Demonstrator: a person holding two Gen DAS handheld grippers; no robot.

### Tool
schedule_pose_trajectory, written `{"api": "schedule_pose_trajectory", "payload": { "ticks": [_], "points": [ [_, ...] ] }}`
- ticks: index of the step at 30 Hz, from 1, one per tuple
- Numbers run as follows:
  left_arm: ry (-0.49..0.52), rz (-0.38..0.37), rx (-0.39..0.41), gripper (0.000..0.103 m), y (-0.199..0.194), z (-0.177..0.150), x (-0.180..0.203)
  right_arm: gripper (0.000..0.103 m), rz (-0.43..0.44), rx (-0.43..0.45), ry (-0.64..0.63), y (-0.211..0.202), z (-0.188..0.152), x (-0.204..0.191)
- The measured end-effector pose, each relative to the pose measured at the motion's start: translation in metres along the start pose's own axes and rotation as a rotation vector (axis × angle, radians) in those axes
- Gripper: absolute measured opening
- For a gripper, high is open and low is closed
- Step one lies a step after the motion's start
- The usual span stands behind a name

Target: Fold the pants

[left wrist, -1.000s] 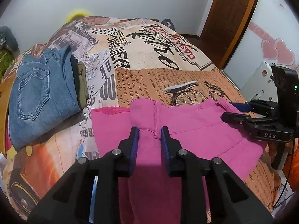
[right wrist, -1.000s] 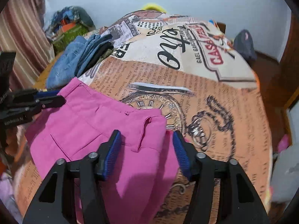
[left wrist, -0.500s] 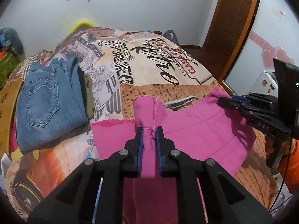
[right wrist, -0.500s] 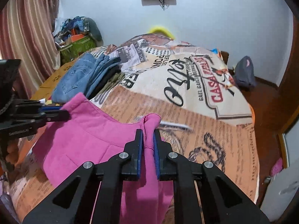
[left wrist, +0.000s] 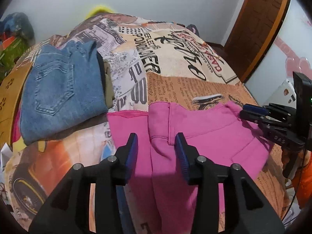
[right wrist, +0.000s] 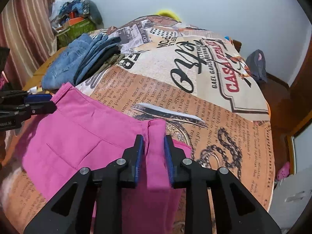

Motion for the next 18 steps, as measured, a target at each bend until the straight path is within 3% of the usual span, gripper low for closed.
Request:
{"api": "schedule_pose_trajectory", "payload": {
  "ticks": [3,5,6,12,15,18],
  "points": [
    [0.004,0.021,0.028,0.041,-0.016,-0.002,-0.002,0.028,-0.012,0.022,0.015,-0.020,-0.002,0.006],
    [0.006,0.020,0.025,0.041,-0.023,-0.005,-0.004,0.042,-0.022,0.045,0.029,-0.032,-0.003,0.010],
    [-0.001,0.011,0.018,0.042,-0.026,-0.007,-0.005,0.044,-0.027,0.056,0.035,-0.037,-0.005,0.012],
    [-0.044,-0.015,-0.033,0.055,-0.028,-0.031,-0.006,0.051,-0.021,0.056,0.061,-0.052,-0.018,0.014],
    [-0.072,0.008,-0.042,0.055,-0.023,-0.040,-0.010,0.054,-0.022,0.030,0.082,-0.044,-0.029,0.014],
    [-0.112,-0.016,-0.072,0.056,-0.015,-0.048,-0.015,0.054,0.013,-0.005,0.115,-0.032,-0.039,0.015]
  ]
}}
Point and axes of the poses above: each gripper's, at about its wrist camera, not at the fingertips, and y roughly the way its jaws point, x to its right, z to its top, the point moved 3 cm from there along y, roughly the way its jaws point, and after that the axes turned 2 degrees about -y, right-handed, at the moved point
